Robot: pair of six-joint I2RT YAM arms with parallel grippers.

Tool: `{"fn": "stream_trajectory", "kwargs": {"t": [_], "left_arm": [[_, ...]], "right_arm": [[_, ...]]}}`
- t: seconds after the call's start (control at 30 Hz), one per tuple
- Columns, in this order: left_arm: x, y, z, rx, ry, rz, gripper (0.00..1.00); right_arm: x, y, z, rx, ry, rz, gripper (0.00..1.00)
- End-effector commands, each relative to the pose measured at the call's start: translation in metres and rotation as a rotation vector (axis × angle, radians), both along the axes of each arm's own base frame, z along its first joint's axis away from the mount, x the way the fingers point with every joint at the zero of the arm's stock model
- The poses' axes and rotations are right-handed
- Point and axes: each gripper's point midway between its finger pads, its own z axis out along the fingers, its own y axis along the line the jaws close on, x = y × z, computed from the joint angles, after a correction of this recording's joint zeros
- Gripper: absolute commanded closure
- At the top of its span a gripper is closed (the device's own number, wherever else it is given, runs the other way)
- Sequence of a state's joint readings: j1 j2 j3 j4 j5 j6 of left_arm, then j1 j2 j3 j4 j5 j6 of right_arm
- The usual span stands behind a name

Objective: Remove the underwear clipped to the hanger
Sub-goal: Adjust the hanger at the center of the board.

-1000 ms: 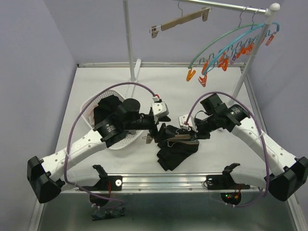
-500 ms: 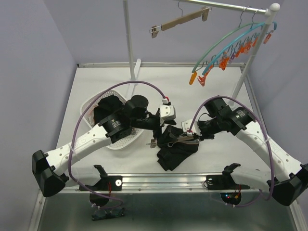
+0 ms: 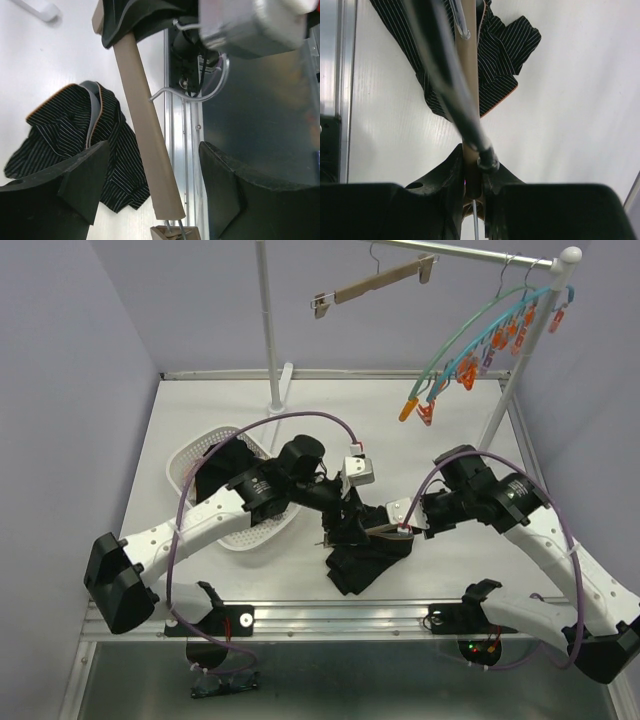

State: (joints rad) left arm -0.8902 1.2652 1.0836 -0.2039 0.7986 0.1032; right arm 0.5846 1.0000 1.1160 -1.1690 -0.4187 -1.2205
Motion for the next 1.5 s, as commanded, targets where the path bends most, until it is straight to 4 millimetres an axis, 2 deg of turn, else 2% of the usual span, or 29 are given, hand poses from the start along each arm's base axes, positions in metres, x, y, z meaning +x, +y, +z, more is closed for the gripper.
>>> {"fn": "stream_trajectory", "kwargs": {"t": [0.0,0.23,0.47,0.63,0.8,1.17,1.47], "left_arm": [[-0.007,-0.003,0.009,0.014,0.077,-0.032,0.17],[-0.013,-0.007,-0.004,0.074,0.186,-0.068,0.18],[-0.019,-0.009,-0.006,0.098,0.249,-0.108,0.21],[-0.021,-0.009,-0.010,0.104,0.318,-0.119,0.24],[-0.021,-0.010,-0.008,0.101,0.395,-0.117,0.26],[-0.028,-0.013,-0.001,0.095,0.486,-0.157,0.31],[-0.032,-0.012,-0.008,0.122,0.550,-0.151,0.35]], "right_arm": [[0.011,-0.003,0.005,-0.008,-0.092,-0.011,0.99],[0.012,-0.003,0.009,0.004,-0.116,-0.012,0.99],[0.014,-0.011,0.002,-0.029,-0.141,-0.026,0.99],[0.016,-0.013,0.004,-0.033,-0.164,-0.029,0.99],[0.016,-0.010,0.012,-0.007,-0.182,-0.020,0.99],[0.016,-0.014,0.008,-0.015,-0.206,-0.027,0.99],[0.017,-0.015,0.013,-0.009,-0.225,-0.033,0.99]]}}
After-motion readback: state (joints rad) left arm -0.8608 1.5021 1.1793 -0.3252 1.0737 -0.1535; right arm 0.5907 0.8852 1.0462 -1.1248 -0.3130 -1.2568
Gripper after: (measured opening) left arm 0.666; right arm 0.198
